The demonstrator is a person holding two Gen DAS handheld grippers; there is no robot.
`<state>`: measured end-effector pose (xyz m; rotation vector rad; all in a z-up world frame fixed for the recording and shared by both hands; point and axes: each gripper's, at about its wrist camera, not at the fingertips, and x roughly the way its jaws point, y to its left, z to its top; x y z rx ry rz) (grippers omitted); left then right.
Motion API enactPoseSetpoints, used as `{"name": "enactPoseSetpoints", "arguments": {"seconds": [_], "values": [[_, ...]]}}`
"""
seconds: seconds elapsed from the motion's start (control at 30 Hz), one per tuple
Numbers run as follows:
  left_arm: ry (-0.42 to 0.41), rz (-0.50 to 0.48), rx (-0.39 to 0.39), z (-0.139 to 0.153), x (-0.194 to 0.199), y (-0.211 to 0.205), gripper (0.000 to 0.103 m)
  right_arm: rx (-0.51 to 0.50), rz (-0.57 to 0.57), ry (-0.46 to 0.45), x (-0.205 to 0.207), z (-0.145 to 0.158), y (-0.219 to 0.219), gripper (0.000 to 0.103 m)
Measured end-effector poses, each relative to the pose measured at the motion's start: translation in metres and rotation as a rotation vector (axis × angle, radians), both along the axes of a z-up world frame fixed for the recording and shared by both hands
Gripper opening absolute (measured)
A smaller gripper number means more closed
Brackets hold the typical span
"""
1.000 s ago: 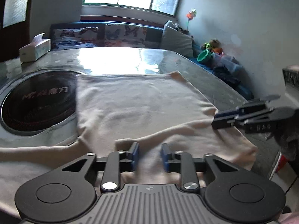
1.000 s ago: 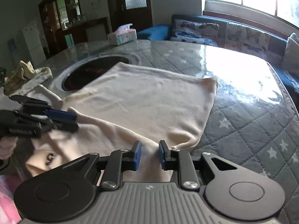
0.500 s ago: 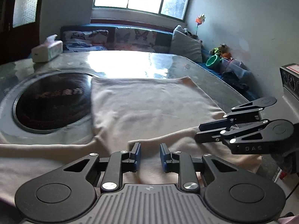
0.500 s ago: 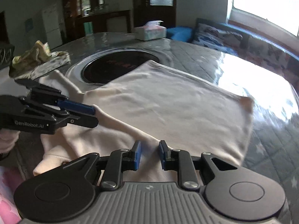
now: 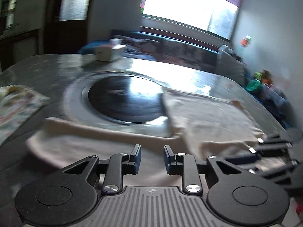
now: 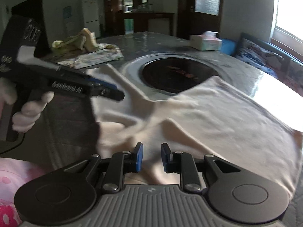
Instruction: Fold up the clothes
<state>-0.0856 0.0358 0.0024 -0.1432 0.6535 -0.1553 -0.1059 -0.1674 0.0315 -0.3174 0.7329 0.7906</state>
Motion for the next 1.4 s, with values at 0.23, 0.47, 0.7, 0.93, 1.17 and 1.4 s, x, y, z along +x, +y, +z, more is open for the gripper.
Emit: {"name": "enactPoseSetpoints", "arguments": {"seconds": [0.23, 0.47, 0.7, 0.93, 1.17, 1.4], "values": [[0.007, 0.296, 0.069, -0.002, -0.004, 0.046, 0.04, 0.017, -0.019, -0.014, 0.0, 0.009, -0.002, 0.02], [0.034, 0.489, 0.085, -0.01, 0.006, 0.077, 0.047, 0.023, -0.05, -0.022, -0.003, 0.016, -0.014, 0.02], [0.044, 0.534, 0.06, -0.017, 0.016, 0.085, 0.044, 0.041, -0.088, -0.024, -0.007, 0.018, -0.026, 0.021], [0.034, 0.511, -0.019, -0.012, 0.017, 0.087, 0.009, 0.076, -0.161, -0.039, -0.011, 0.025, -0.048, 0.021], [-0.073, 0.317, -0.123, 0.04, 0.012, 0.045, 0.009, 0.122, -0.266, -0.056, -0.014, 0.031, -0.081, 0.021], [-0.15, 0.005, -0.171, 0.089, 0.016, -0.038, 0.009, 0.162, -0.395, -0.074, -0.022, 0.033, -0.126, 0.021]]}}
